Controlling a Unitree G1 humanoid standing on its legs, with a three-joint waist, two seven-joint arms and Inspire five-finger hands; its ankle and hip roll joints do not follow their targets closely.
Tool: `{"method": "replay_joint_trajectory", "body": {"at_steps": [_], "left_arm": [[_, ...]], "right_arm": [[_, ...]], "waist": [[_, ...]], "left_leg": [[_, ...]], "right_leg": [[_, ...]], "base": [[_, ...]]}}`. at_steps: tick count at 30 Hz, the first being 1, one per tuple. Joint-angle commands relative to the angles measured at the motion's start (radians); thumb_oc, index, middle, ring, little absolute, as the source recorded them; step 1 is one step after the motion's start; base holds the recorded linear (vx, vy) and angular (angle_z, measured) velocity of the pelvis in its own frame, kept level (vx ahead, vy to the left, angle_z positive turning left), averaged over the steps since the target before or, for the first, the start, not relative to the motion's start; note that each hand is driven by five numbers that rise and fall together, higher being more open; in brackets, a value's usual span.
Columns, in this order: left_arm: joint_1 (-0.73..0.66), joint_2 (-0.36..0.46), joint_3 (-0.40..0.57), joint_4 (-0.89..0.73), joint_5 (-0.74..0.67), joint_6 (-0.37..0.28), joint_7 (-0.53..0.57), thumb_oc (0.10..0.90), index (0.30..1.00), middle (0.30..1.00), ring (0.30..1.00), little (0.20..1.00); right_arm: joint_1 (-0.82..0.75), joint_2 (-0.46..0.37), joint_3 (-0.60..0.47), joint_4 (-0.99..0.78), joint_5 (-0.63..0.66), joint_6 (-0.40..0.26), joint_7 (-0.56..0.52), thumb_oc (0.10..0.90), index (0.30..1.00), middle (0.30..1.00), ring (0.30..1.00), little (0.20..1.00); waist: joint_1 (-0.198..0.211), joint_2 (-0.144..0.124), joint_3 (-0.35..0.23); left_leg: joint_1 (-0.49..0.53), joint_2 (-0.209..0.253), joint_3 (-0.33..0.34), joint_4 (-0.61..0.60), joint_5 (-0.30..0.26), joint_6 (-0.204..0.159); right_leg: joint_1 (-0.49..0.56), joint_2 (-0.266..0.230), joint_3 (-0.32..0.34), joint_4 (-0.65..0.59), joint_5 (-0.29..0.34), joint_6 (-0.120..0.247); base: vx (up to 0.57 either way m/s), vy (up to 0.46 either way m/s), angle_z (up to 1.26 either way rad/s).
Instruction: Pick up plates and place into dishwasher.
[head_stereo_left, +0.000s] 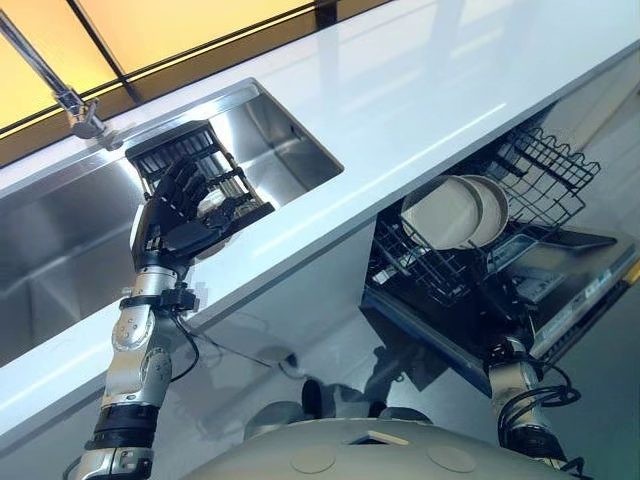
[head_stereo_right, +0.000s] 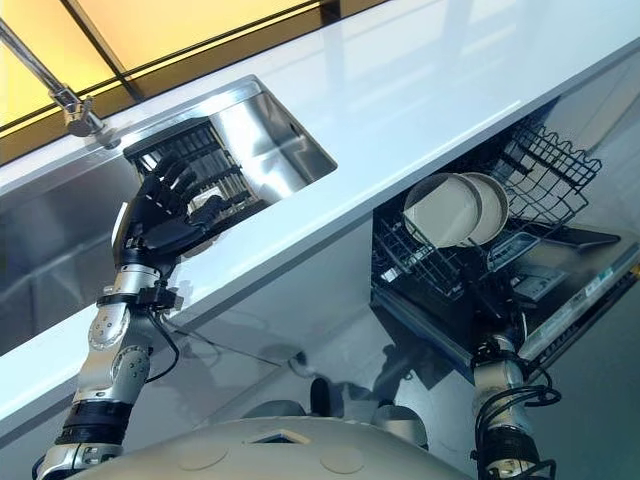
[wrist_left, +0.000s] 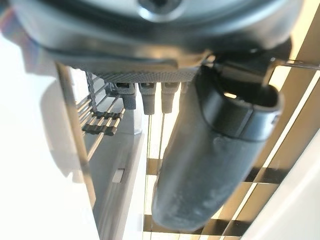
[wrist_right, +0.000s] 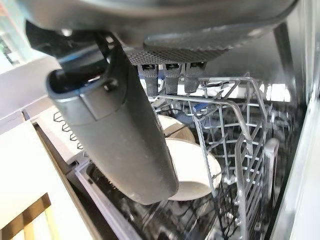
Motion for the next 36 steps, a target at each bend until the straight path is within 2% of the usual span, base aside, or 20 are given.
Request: {"method": "replay_joint_trajectory", "body": {"at_steps": [1, 7, 12, 16, 18, 21, 24, 28, 31, 36], "left_arm": [[-0.089, 0.059, -0.026, -0.084, 0.013, -0.042, -0.003, 0.800, 0.900, 0.900, 0.900, 0.900], [-0.117, 0.074, -0.058, -0.076, -0.010, -0.034, -0.003, 0.800, 0.900, 0.900, 0.900, 0.900], [-0.121, 0.078, -0.073, -0.063, -0.023, -0.038, -0.016, 0.800, 0.900, 0.900, 0.900, 0.900], [-0.121, 0.076, -0.078, -0.043, -0.023, -0.049, -0.030, 0.800, 0.900, 0.900, 0.900, 0.900], [-0.113, 0.070, -0.077, -0.047, -0.015, -0.050, -0.030, 0.800, 0.900, 0.900, 0.900, 0.900], [-0.106, 0.059, -0.075, -0.044, -0.002, -0.059, -0.033, 0.800, 0.900, 0.900, 0.900, 0.900], [-0.095, 0.047, -0.069, -0.046, 0.008, -0.068, -0.033, 0.800, 0.900, 0.900, 0.900, 0.900], [-0.084, 0.035, -0.058, -0.047, 0.019, -0.085, -0.029, 0.800, 0.900, 0.900, 0.900, 0.900], [-0.079, 0.031, -0.040, -0.043, 0.018, -0.094, -0.034, 0.800, 0.900, 0.900, 0.900, 0.900], [-0.082, 0.026, 0.001, -0.042, 0.027, -0.097, -0.036, 0.800, 0.900, 0.900, 0.900, 0.900]], "right_arm": [[-0.330, 0.042, 0.168, -0.088, -0.018, -0.024, 0.181, 0.800, 0.900, 0.900, 0.900, 0.900], [-0.524, 0.051, 0.224, -0.083, -0.006, -0.083, 0.123, 0.800, 0.900, 0.900, 0.900, 0.900], [-0.578, 0.069, 0.261, -0.107, -0.036, -0.124, 0.105, 0.800, 0.900, 0.900, 0.900, 0.900], [-0.576, 0.077, 0.268, -0.139, -0.088, -0.150, 0.027, 0.800, 0.900, 0.900, 0.900, 0.900], [-0.541, 0.079, 0.266, -0.177, -0.161, -0.185, -0.043, 0.800, 0.900, 0.900, 0.900, 0.900], [-0.491, 0.085, 0.263, -0.216, -0.217, -0.207, -0.092, 0.800, 0.900, 0.900, 0.900, 0.900], [-0.411, 0.077, 0.242, -0.269, -0.324, -0.243, -0.145, 0.800, 0.900, 0.900, 0.900, 0.900], [-0.318, 0.039, 0.209, -0.338, -0.569, -0.275, -0.225, 0.800, 0.900, 0.900, 0.900, 0.900], [-0.269, -0.005, 0.171, -0.376, -0.667, -0.260, -0.269, 0.800, 0.900, 0.900, 0.900, 0.900], [-0.211, -0.060, 0.063, -0.392, -0.652, -0.199, -0.225, 0.800, 0.900, 0.900, 0.900, 0.900]], "waist": [[0.107, 0.006, -0.004], [0.156, 0.010, -0.009], [0.174, 0.007, -0.009], [0.173, -0.004, -0.013], [0.164, -0.011, -0.017], [0.153, -0.017, -0.018], [0.128, -0.026, -0.020], [0.090, -0.037, -0.024], [0.064, -0.050, -0.027], [0.018, -0.072, -0.029]], "left_leg": [[0.033, -0.031, 0.004, 0.055, -0.136, -0.015], [0.016, -0.044, -0.014, 0.076, -0.134, -0.011], [0.012, -0.053, -0.014, 0.089, -0.138, -0.001], [0.018, -0.057, -0.006, 0.088, -0.142, 0.008], [0.028, -0.057, 0.002, 0.078, -0.144, 0.016], [0.035, -0.055, 0.013, 0.073, -0.145, 0.021], [0.047, -0.052, 0.030, 0.065, -0.151, 0.027], [0.061, -0.047, 0.051, 0.047, -0.154, 0.030], [0.070, -0.042, 0.067, 0.038, -0.157, 0.031], [0.084, -0.030, 0.098, 0.030, -0.166, 0.029]], "right_leg": [[-0.061, -0.039, -0.055, 0.104, -0.041, 0.033], [-0.055, -0.057, -0.074, 0.088, -0.021, 0.037], [-0.059, -0.068, -0.079, 0.094, -0.013, 0.045], [-0.066, -0.071, -0.072, 0.101, -0.006, 0.055], [-0.071, -0.069, -0.062, 0.103, -0.001, 0.061], [-0.076, -0.068, -0.051, 0.104, 0.004, 0.067], [-0.081, -0.063, -0.030, 0.102, 0.008, 0.073], [-0.088, -0.053, 0.003, 0.098, 0.012, 0.079], [-0.090, -0.044, 0.031, 0.094, 0.012, 0.082], [-0.090, -0.025, 0.064, 0.095, 0.006, 0.082]], "base": [[0.06, 0.058, 0.02], [0.07, 0.082, 0.08], [0.04, 0.062, 0.08], [0.03, 0.028, 0.06], [0.00, 0.000, 0.00], [-0.01, 0.001, -0.03], [-0.03, 0.003, -0.04], [-0.06, -0.003, -0.10], [-0.07, -0.031, -0.16], [-0.07, -0.058, -0.19]]}}
